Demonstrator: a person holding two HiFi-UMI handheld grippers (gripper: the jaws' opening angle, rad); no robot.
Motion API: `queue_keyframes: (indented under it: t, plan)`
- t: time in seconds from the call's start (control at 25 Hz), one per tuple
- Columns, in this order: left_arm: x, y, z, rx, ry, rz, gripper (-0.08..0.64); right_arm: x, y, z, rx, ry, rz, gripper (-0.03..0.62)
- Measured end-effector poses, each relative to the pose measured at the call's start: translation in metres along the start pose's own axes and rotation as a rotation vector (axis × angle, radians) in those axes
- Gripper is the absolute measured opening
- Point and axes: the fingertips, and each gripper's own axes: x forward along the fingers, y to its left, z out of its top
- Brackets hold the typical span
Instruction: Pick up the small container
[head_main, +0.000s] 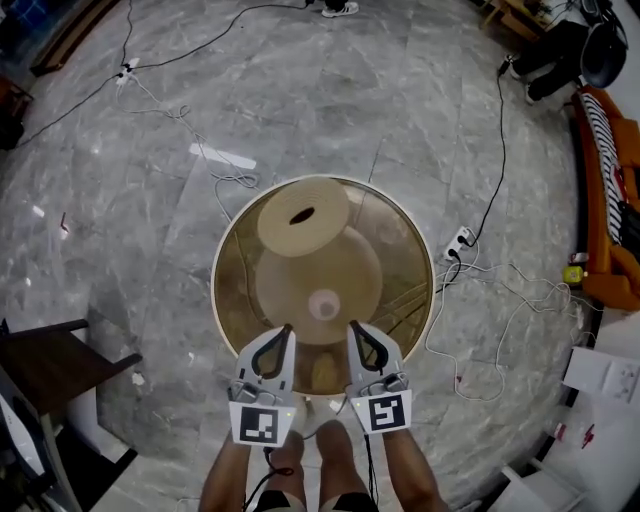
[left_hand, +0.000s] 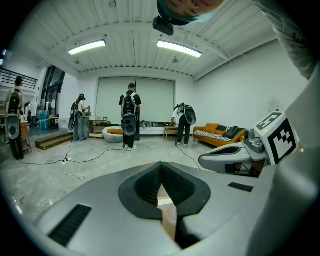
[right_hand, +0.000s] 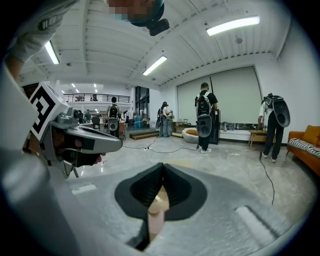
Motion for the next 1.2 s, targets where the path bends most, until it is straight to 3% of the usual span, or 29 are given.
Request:
queue_keyframes:
  t: [0.24, 0.36, 0.44, 0.52, 0.64, 0.8, 0.92, 1.08, 1.2]
  plan:
    - [0.024, 0.003, -0.043, -0.029, 0.021, 0.010, 0.015, 0.029, 0.002, -0.048, 0.009, 0.029, 0.048, 0.002]
    - [0.034, 0.007, -0.041, 0.039, -0.030, 0.000, 0.016, 0.042, 0.005, -0.057, 0.013, 0.014, 0.072, 0.002]
    - [0.037, 0.009, -0.052, -0.006, 0.007, 0.010, 0.017, 0.048, 0.007, -0.066, 0.015, 0.020, 0.095, 0.067]
    - [0.039, 0.011, -0.065, -0.051, 0.054, 0.021, 0.017, 0.054, 0.010, -0.077, 0.015, 0.038, 0.115, 0.086]
    - [0.045, 0.017, -0.072, -0.050, 0.056, 0.026, 0.016, 0.066, 0.013, -0.094, 0.033, 0.067, 0.133, 0.141]
    - [0.053, 0.022, -0.079, -0.019, 0.035, 0.022, 0.017, 0.077, 0.017, -0.116, 0.037, 0.095, 0.154, 0.166]
    - [0.055, 0.024, -0.096, -0.082, 0.075, 0.039, 0.017, 0.083, 0.020, -0.122, 0.049, 0.073, 0.169, 0.169]
    - [0.059, 0.027, -0.106, -0.071, 0.089, 0.038, 0.017, 0.086, 0.020, -0.121, 0.068, 0.034, 0.178, 0.169]
    - [0.059, 0.029, -0.115, -0.109, 0.107, 0.049, 0.016, 0.088, 0.025, -0.127, 0.054, 0.057, 0.193, 0.170]
